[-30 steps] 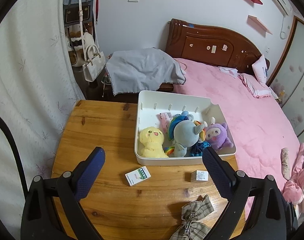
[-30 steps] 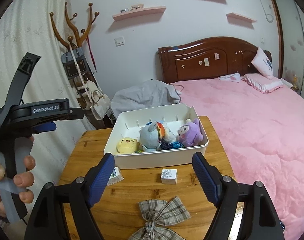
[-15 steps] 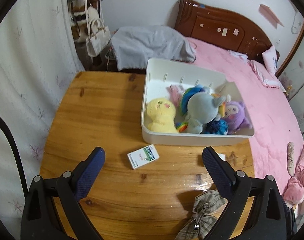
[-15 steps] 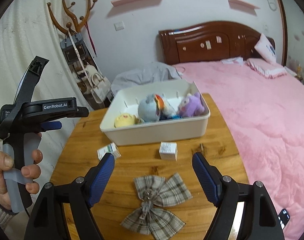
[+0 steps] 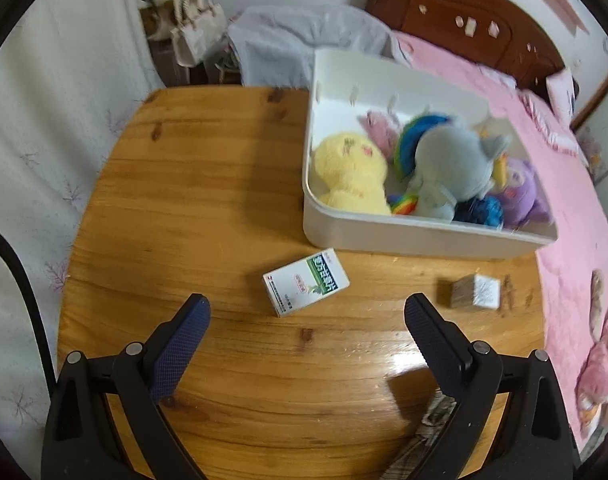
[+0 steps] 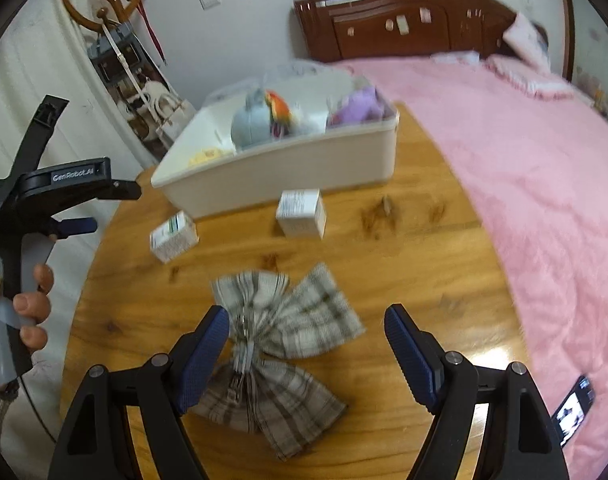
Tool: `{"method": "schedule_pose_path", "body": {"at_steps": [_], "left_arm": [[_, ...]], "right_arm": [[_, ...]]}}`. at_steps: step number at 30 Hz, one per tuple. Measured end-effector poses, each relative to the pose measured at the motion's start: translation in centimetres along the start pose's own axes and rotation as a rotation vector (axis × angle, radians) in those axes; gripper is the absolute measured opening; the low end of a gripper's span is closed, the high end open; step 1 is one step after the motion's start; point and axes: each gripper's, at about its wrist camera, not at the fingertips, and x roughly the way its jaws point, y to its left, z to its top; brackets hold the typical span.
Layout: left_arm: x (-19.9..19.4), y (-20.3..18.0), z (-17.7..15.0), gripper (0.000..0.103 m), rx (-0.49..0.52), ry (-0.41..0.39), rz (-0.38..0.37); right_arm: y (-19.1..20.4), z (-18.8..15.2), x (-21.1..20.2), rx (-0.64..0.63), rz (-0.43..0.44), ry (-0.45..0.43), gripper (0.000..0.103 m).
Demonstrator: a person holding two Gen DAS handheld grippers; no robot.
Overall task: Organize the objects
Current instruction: 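Withdraw both tools toward the medicine box and plaid bow cloth, then grasp the green-label medicine box with the left tool while the right tool grasps the plaid bow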
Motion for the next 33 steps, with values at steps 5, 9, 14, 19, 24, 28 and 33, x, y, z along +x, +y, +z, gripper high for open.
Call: {"method": "schedule_pose_path", "body": {"at_steps": [5,9,14,19,24,28,33], "left_arm": [[2.4,-0.9,-0.3,0.098,0.136,0.020,0.030],[3.6,-1.8,-0.3,0.098,0.294,0.019,0.048],[5.5,-1.8,-0.4,0.098,0.402,0.053,0.065],[7.1,-1.7,-0.6,0.098,0.447,0.074,0.112],[8.1,-2.0,-0.6,0.097,0.465,0.075,0.141],[8.3,-2.6,-1.0,0.090,0.500,0.068,0.147],[7.7,-3.7,-1.5,0.072,0.539,0.057,0.125]], "right_arm": [[0.0,-1.1,1.4,-0.009,0.056,0.054,0.081],[0.4,-1.6,2.7,0.003,0.079,0.092,0.081],[1.0,-1.8,5.1,0.017,0.082,0.139,0.081],[2.0,-2.0,6.4,-0.012,0.052,0.152,0.081],[3.3,-2.3,6.7,-0.077,0.005,0.150,0.082],[4.5,-2.9,6.9,-0.164,-0.065,0.147,0.082],[5.6,-3.8,7.1,-0.235,-0.127,0.133,0.082]]}}
